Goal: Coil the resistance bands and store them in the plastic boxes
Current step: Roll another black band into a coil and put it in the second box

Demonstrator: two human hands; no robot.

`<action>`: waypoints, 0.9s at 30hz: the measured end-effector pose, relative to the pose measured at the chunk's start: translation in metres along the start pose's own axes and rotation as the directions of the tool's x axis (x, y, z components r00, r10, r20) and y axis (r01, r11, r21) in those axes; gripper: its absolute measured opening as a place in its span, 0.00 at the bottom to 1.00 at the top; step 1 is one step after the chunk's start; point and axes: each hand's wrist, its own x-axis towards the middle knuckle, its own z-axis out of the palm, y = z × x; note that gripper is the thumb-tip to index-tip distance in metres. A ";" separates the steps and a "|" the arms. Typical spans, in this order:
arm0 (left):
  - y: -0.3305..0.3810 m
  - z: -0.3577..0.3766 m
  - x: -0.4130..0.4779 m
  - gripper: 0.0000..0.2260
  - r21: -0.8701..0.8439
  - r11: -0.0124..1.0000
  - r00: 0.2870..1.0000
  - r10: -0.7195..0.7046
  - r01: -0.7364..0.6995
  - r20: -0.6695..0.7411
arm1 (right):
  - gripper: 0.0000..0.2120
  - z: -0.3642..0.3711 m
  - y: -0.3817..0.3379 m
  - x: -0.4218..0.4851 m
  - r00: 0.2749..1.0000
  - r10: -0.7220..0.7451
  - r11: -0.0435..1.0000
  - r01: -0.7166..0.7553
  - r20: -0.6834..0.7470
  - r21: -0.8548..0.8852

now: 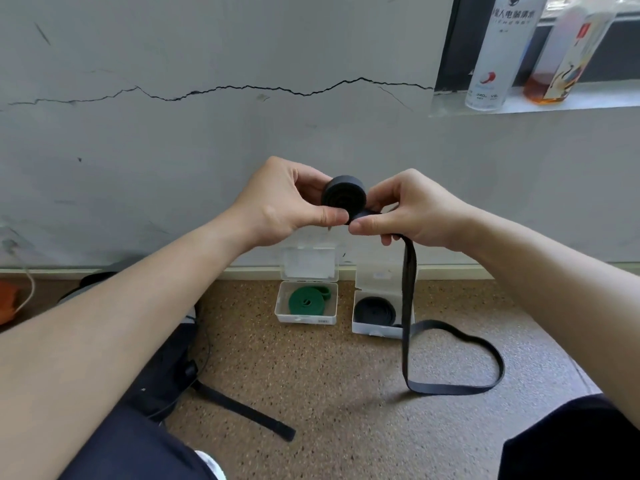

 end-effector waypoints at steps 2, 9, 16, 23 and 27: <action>0.003 -0.001 0.001 0.14 0.124 0.992 1.000 0.011 -0.015 0.027 | 0.05 0.002 0.000 0.001 1.000 0.007 1.000 -0.007 -0.031 -0.025; 0.018 -0.003 0.003 0.13 0.486 0.873 0.996 -0.005 -0.042 0.094 | 0.09 0.015 0.005 0.003 0.999 0.016 0.998 -0.014 -0.033 0.056; -0.003 0.008 -0.013 0.13 -0.268 0.955 0.990 -0.137 0.124 -0.032 | 0.21 0.020 0.010 0.004 1.000 -0.006 0.900 0.002 0.007 0.436; -0.006 0.034 -0.009 0.06 -0.476 0.876 0.945 -0.216 0.076 -0.246 | 0.25 0.028 0.006 0.008 0.996 0.060 0.816 -0.013 -0.062 0.578; -0.005 0.020 -0.004 0.04 -0.193 0.981 0.963 -0.079 0.029 -0.258 | 0.14 0.023 0.004 0.005 0.998 0.021 0.911 0.005 -0.058 0.413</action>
